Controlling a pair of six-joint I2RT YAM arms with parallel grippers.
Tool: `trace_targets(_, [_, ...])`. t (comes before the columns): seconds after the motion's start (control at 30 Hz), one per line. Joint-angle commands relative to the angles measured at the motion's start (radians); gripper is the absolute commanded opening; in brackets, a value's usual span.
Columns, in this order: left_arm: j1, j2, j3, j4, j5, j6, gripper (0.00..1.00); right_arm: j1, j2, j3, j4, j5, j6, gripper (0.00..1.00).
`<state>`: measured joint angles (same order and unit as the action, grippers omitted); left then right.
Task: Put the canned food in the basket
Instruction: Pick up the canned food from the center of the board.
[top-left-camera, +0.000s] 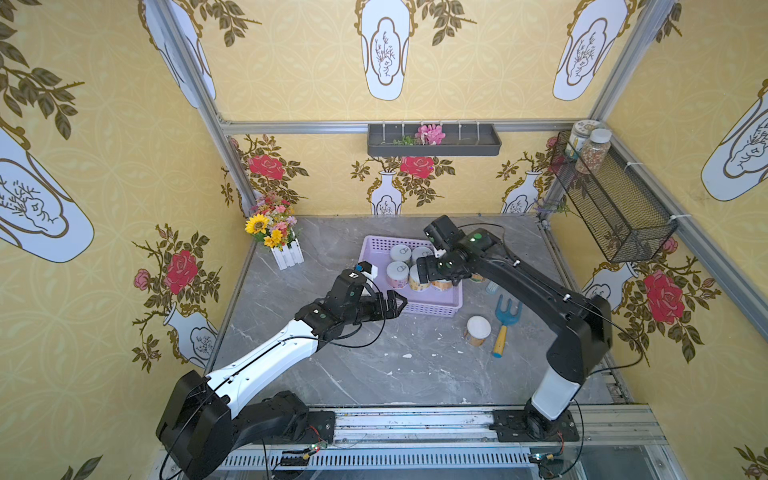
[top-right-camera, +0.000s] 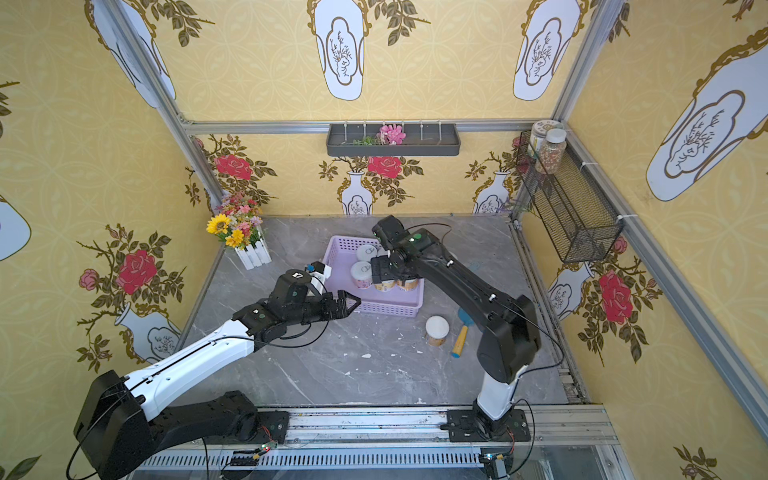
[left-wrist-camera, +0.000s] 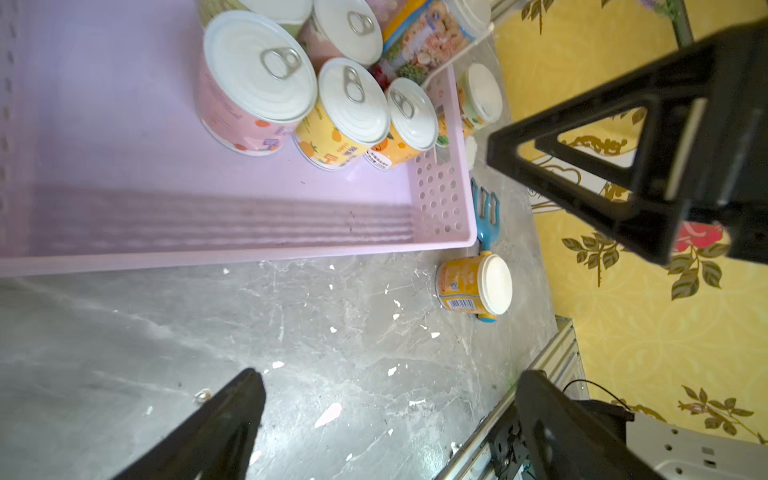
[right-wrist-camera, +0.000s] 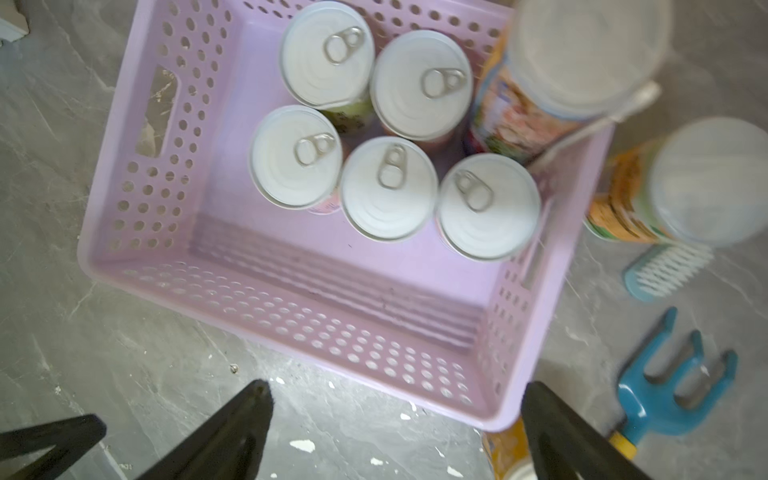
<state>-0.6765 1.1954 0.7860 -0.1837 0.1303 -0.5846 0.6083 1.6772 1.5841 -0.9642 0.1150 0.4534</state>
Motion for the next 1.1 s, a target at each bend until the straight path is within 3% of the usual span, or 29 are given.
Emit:
trace_targets(0.0, [-0.045,0.032,0.017,0.043,-0.023,0.008,1.0,-0.018,-0.109,-0.11,-0.027,0.037,0.085,0.97])
trace_targets(0.47, [-0.257,0.197,0.117,0.111,-0.042,0.018,1.0,-0.138,-0.364,-0.455,-0.124,-0.091,0.16,0.97])
trace_targets(0.77, [-0.278,0.205,0.1,0.128,-0.048,0.005,1.0,-0.206,-0.286,-0.544,-0.037,-0.218,0.127,0.98])
trace_targets(0.97, [-0.279,0.198,0.078,0.151,-0.015,0.012,1.0,-0.219,-0.206,-0.521,0.01,-0.225,0.102,1.0])
trace_targets(1.07, [-0.284,0.193,0.07,0.169,0.001,0.019,1.0,-0.228,-0.184,-0.522,0.025,-0.224,0.1,0.95])
